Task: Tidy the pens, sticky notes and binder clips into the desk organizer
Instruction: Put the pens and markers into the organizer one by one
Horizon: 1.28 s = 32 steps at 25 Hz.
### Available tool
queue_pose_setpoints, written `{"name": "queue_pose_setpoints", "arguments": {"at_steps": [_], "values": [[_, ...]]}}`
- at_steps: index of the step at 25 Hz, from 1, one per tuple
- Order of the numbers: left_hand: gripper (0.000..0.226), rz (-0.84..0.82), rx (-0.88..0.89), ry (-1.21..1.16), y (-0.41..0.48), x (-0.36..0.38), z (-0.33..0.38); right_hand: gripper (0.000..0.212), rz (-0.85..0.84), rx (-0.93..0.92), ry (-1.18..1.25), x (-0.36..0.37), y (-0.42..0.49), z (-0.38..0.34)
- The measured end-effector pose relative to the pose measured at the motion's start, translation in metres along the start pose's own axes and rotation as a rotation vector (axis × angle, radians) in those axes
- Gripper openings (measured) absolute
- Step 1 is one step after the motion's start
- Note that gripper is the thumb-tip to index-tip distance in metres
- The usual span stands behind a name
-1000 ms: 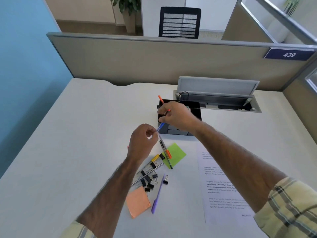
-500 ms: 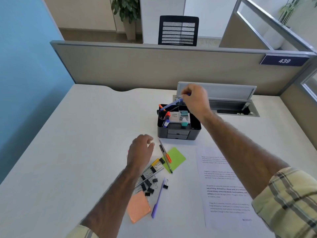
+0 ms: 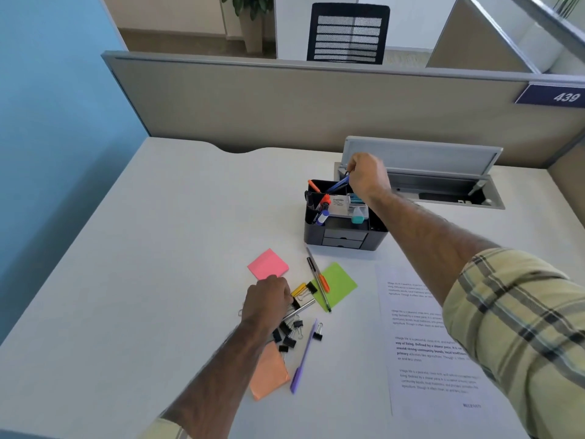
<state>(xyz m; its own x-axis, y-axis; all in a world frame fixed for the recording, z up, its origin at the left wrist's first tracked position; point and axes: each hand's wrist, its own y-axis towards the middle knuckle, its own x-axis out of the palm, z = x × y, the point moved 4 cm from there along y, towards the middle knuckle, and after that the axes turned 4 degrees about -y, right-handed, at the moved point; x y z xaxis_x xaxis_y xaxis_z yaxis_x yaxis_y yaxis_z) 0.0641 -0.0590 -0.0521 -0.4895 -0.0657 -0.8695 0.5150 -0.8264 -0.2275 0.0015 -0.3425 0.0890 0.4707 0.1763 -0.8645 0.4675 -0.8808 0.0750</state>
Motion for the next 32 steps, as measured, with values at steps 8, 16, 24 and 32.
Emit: {"name": "queue_pose_setpoints", "arguments": {"at_steps": [8, 16, 24, 32], "values": [[0.028, 0.040, 0.018, 0.210, 0.012, 0.009, 0.015, 0.025, 0.049, -0.069, 0.027, -0.003, -0.018, 0.004], [0.014, 0.013, 0.040, 0.300, 0.022, 0.011, 0.026, 0.026, 0.043, -0.194, 0.014, -0.010, -0.046, -0.002], [0.011, 0.141, 0.126, -0.109, 0.017, -0.018, 0.023, 0.021, -0.022, -0.287, 0.062, -0.009, -0.072, -0.018], [0.010, 0.387, 0.240, -0.697, 0.035, -0.098, 0.078, 0.009, -0.388, -0.298, 0.311, -0.006, -0.087, -0.049]]}}
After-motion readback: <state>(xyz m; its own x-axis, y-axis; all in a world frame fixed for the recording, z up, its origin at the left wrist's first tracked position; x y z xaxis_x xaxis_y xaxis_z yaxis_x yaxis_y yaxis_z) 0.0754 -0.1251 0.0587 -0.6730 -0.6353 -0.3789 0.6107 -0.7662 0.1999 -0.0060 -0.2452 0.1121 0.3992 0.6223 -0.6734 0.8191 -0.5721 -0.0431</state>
